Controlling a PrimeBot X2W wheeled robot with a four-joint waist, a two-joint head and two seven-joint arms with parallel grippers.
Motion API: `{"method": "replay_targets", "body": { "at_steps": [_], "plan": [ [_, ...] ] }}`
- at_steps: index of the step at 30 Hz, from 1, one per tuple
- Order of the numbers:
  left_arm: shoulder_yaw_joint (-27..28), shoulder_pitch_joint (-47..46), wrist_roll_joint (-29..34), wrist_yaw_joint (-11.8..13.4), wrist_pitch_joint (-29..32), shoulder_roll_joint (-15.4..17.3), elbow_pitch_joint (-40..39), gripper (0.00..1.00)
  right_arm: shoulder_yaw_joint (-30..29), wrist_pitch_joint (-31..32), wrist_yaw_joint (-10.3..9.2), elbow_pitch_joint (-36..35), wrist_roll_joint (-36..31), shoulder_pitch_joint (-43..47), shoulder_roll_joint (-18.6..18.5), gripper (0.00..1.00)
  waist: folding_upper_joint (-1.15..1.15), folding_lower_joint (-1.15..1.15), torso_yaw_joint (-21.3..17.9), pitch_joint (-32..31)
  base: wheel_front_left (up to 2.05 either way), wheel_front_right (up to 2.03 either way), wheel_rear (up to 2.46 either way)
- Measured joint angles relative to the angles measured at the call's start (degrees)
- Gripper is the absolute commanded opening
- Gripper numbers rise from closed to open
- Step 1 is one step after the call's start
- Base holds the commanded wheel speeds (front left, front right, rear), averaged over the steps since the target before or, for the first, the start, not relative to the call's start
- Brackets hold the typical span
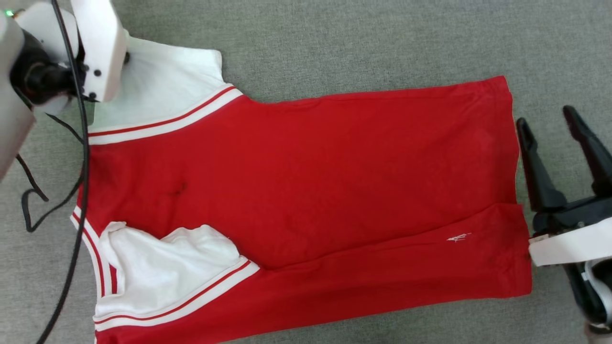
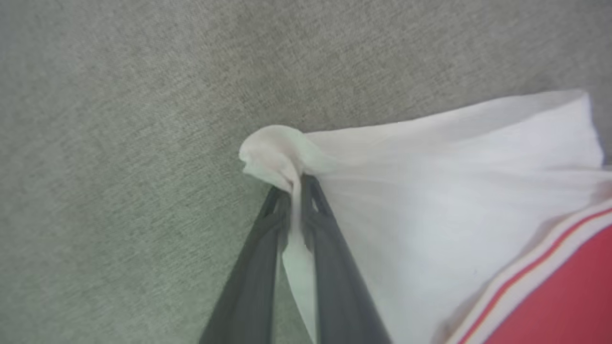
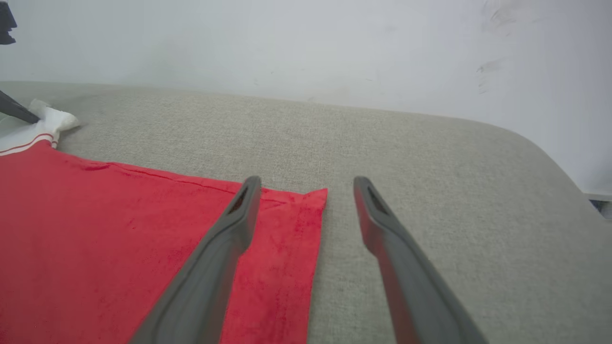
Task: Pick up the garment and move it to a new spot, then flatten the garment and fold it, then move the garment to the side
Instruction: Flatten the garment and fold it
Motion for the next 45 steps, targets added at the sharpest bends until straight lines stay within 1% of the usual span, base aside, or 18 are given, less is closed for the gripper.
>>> {"method": "replay_targets", "body": {
  "at_steps": [4,7,9,13,17,19,23,25,27,32,37,42,43,44,45],
  "plan": [
    [-0.7,0.9,1.5,-0.5,-3.9,-1.2,0.4,0.0,-1.3,2.3,0.0,-0.6,0.7,-1.5,-2.9,1.0,0.0,0.0,0.7,-1.7,0.0,0.0,0.0],
    [-1.2,1.7,2.0,-0.8,-6.6,-2.1,0.2,0.0,-1.4,7.6,0.0,-0.8,2.2,-2.9,-6.8,1.0,0.0,0.0,1.4,-3.4,0.0,0.0,0.0],
    [-1.3,1.8,2.1,-1.1,-8.6,-2.6,-0.7,0.0,-1.1,13.2,0.0,-0.7,4.2,-4.4,-9.8,1.0,0.0,0.0,2.0,-4.6,0.0,0.0,0.0],
    [-2.3,2.7,2.5,-1.3,-11.7,-2.9,-2.9,0.0,2.7,28.5,0.01,0.6,11.0,-7.6,-17.0,1.0,0.0,0.0,3.6,-6.6,0.0,0.0,0.0],
    [-2.9,3.2,2.7,-1.5,-13.7,-3.0,-5.3,0.0,5.8,41.9,0.01,3.5,17.5,-13.9,-22.2,1.0,0.0,0.0,5.5,-7.7,0.0,0.0,0.0],
    [-3.4,3.2,3.0,-1.5,-14.4,-3.1,-6.3,0.0,7.9,47.5,0.0,5.3,19.2,-17.1,-24.0,1.0,0.0,0.0,6.4,-7.9,0.0,0.0,0.0],
    [-4.0,3.1,3.1,-1.5,-15.6,-3.5,-8.3,0.0,12.3,55.4,0.01,9.6,20.9,-23.0,-25.2,1.0,0.0,0.0,8.0,-7.6,0.0,0.0,0.0],
    [-4.2,2.5,3.5,-1.5,-16.2,-3.8,-9.3,0.0,14.4,57.6,0.0,11.9,20.6,-25.7,-25.1,1.0,0.0,0.0,8.6,-7.1,0.0,0.0,0.0],
    [-4.4,2.0,3.6,-1.6,-16.5,-4.1,-10.0,0.0,16.0,58.8,0.0,14.4,20.6,-28.0,-24.2,1.0,0.0,0.0,9.2,-6.4,0.0,0.0,0.0],
    [-4.8,0.5,4.0,-1.6,-17.3,-4.3,-11.2,0.0,20.1,59.0,0.0,21.4,18.8,-31.3,-22.1,1.0,0.0,0.0,10.5,-4.5,0.0,0.0,0.0],
    [-5.3,0.0,4.1,-1.6,-18.3,-4.3,-11.5,0.0,23.7,57.2,0.0,26.7,17.7,-32.8,-21.7,1.0,0.0,-0.01,11.4,-2.9,0.0,0.0,0.0],
    [-5.9,-0.5,4.1,-1.6,-19.1,-4.1,-11.1,0.0,26.4,54.1,-0.02,29.0,19.8,-33.8,-22.0,1.0,0.0,-0.02,11.3,-2.3,0.0,0.0,0.0],
    [-6.1,-0.6,4.1,-1.6,-19.2,-4.1,-11.0,0.0,27.0,53.0,-0.02,29.3,20.1,-34.0,-22.1,0.48,0.0,-0.02,11.2,-2.3,0.0,0.0,0.0],
    [-6.2,-0.6,4.1,-1.6,-19.3,-4.0,-10.8,0.0,27.6,51.8,-0.02,29.5,20.3,-34.1,-22.3,0.0,0.0,-0.02,11.2,-2.5,0.0,0.0,0.0],
    [-6.4,-0.6,4.0,-1.6,-19.6,-4.0,-10.7,0.0,28.0,50.2,-0.02,30.0,20.5,-34.2,-22.2,0.0,0.0,-0.02,11.1,-2.7,0.0,0.0,0.0]
  ]
}}
